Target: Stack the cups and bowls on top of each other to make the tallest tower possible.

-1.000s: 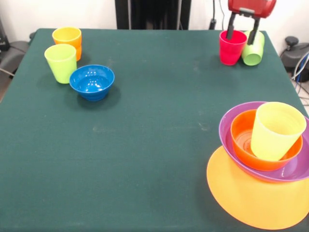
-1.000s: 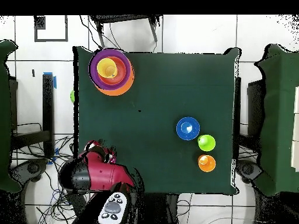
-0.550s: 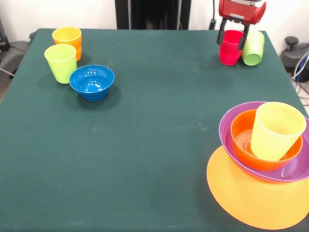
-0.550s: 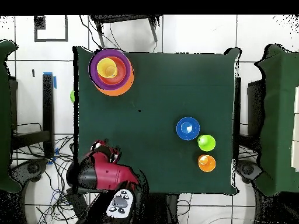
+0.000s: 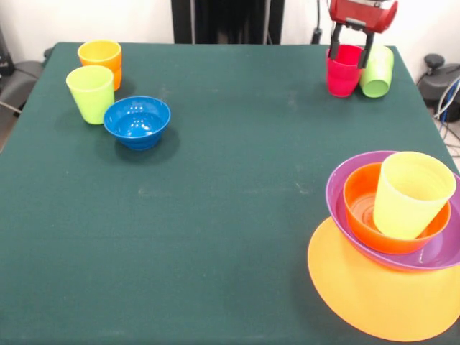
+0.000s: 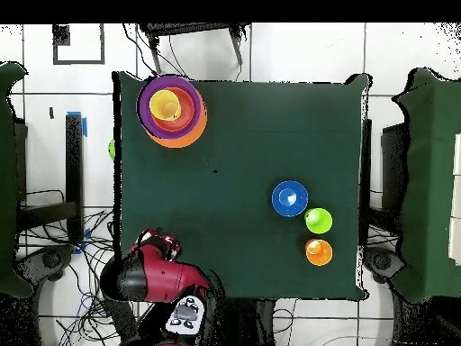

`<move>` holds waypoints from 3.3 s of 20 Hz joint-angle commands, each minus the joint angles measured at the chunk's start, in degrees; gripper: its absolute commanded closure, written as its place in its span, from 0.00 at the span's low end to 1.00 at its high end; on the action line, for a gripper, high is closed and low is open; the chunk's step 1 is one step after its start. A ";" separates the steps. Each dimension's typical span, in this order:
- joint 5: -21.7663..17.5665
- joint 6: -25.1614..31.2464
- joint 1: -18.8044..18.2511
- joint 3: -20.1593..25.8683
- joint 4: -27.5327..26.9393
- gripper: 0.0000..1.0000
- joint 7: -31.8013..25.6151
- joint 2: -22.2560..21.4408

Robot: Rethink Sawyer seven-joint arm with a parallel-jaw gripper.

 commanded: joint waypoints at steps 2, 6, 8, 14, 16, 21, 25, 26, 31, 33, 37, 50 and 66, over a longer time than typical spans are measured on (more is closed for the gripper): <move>3.42 1.13 -2.08 9.14 4.42 0.00 15.31 0.68; 3.26 -0.37 -2.97 9.97 4.54 0.00 15.07 1.63; 2.68 -1.29 -4.46 11.67 4.96 0.00 15.34 2.30; 2.07 -3.91 -5.66 14.02 5.95 0.00 16.25 3.76; 1.59 -4.95 -6.35 14.36 5.77 0.00 16.16 4.69; 1.21 -7.21 -7.08 15.64 6.04 0.00 16.83 6.46; 1.78 -7.89 -6.62 16.14 7.11 0.00 17.75 6.88; 1.83 -7.94 -6.56 16.41 7.33 0.00 18.06 6.97; 1.43 -8.96 -6.34 17.46 7.62 0.00 19.45 7.85; 0.87 -9.34 -6.53 17.67 7.56 0.00 19.68 8.15; 0.91 -9.05 -5.86 17.25 7.33 0.00 19.96 7.99; 0.32 -7.44 -6.23 12.26 3.93 0.00 15.56 7.93; -0.44 -3.17 -6.12 7.28 2.61 0.00 11.68 5.09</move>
